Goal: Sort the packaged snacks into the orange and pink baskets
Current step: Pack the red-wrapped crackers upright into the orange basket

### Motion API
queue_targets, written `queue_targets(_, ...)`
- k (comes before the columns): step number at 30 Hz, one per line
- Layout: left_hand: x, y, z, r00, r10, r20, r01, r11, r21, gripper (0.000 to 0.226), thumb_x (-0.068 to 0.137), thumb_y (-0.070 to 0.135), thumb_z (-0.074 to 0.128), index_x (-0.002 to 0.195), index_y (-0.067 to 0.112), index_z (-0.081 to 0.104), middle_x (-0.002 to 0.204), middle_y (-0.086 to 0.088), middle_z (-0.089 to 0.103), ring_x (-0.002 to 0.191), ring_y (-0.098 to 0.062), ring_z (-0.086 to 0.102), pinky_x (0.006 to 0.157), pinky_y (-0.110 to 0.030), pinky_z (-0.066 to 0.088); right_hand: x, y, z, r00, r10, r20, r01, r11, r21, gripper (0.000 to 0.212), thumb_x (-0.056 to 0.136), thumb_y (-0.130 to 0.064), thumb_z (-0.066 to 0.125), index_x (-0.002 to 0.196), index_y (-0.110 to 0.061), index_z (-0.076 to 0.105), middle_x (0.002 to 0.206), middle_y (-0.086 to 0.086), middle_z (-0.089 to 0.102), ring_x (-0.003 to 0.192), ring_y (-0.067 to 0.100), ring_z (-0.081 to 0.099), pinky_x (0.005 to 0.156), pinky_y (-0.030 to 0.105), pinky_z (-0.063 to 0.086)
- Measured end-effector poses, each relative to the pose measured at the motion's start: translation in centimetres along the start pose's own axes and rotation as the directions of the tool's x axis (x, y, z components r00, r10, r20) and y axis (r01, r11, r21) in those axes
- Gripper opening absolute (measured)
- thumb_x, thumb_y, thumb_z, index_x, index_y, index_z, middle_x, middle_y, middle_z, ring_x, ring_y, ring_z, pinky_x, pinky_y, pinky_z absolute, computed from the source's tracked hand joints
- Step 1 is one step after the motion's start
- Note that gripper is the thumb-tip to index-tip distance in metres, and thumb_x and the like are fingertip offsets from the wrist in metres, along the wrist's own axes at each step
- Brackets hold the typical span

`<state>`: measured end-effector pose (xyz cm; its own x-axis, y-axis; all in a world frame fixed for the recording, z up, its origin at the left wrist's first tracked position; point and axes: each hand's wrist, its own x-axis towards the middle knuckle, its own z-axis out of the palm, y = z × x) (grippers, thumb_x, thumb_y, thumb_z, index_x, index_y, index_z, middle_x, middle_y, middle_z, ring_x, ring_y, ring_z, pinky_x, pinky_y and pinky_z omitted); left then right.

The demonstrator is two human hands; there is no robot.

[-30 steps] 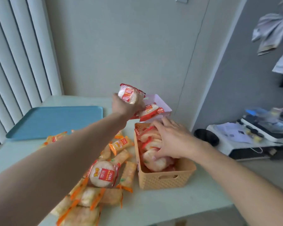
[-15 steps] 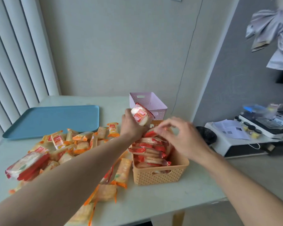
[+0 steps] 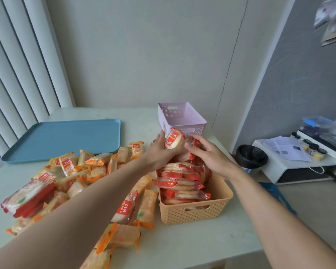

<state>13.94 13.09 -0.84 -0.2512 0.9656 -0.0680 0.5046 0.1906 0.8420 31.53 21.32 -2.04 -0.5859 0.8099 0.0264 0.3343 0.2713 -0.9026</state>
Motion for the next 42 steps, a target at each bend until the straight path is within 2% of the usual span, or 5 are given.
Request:
queue_targets(9,0.2,-3.1,-4.7,0.998,-0.065,0.001,0.064,0.993,-0.096,0.102,0.073,0.048,0.084,0.156,0.044,0.024,0.141,0.007,0.054,0.116,-0.008,0.058,0.099,-0.023,0.04,2.6,-2.8,4.6,0.998,0.011,0.064,-0.007,0.998,-0.066,0.076,0.068,-0.092,0.048,0.119,-0.037,0.057,0.1,-0.028,0.071,0.107,-0.004,0.062,0.102,0.033,0.044)
queue_targets(15,0.7,-4.1,-5.5,0.991,-0.049,0.127,0.044,0.998,0.041,0.133,0.05,0.083,0.077,0.156,0.049,0.006,0.161,0.016,0.027,0.147,-0.005,0.028,0.119,-0.032,0.026,6.1,-5.3,3.3,0.984,-0.02,0.177,0.076,0.947,-0.312,0.108,0.043,-0.095,0.068,0.135,-0.04,0.054,0.131,-0.021,0.061,0.12,0.001,0.059,0.108,0.036,0.046)
queue_targets(25,2.1,-4.3,-6.8,0.999,0.011,0.034,-0.003,0.976,-0.217,0.067,0.09,0.068,0.041,0.147,0.032,0.046,0.116,0.036,0.053,0.102,0.02,0.048,0.084,-0.004,0.033,9.4,-4.3,4.1,0.961,0.053,0.271,0.063,0.913,-0.402,0.071,0.064,-0.091,0.057,0.095,-0.029,0.071,0.094,-0.015,0.076,0.093,0.007,0.071,0.096,0.041,0.053)
queue_targets(34,3.6,-4.2,-8.2,0.998,-0.001,-0.06,-0.02,0.937,-0.35,0.063,0.077,0.06,0.073,0.128,0.025,0.06,0.118,0.008,0.069,0.101,-0.004,0.065,0.089,-0.025,0.048,10.3,-4.6,4.2,0.99,-0.141,-0.019,0.141,0.99,0.016,0.066,0.064,-0.041,0.094,0.118,-0.019,0.063,0.107,-0.001,0.076,0.091,0.015,0.075,0.093,0.05,0.058)
queue_targets(42,4.5,-4.4,-8.4,0.884,0.269,-0.383,-0.307,0.951,-0.039,0.02,0.091,0.014,0.069,0.104,0.029,0.072,0.092,0.002,0.076,0.089,-0.018,0.07,0.082,-0.028,0.054,10.0,-3.8,4.1,0.985,-0.012,0.174,0.088,0.893,-0.441,0.058,0.071,-0.065,0.078,0.115,-0.029,0.07,0.107,-0.013,0.074,0.098,0.004,0.07,0.092,0.035,0.057)
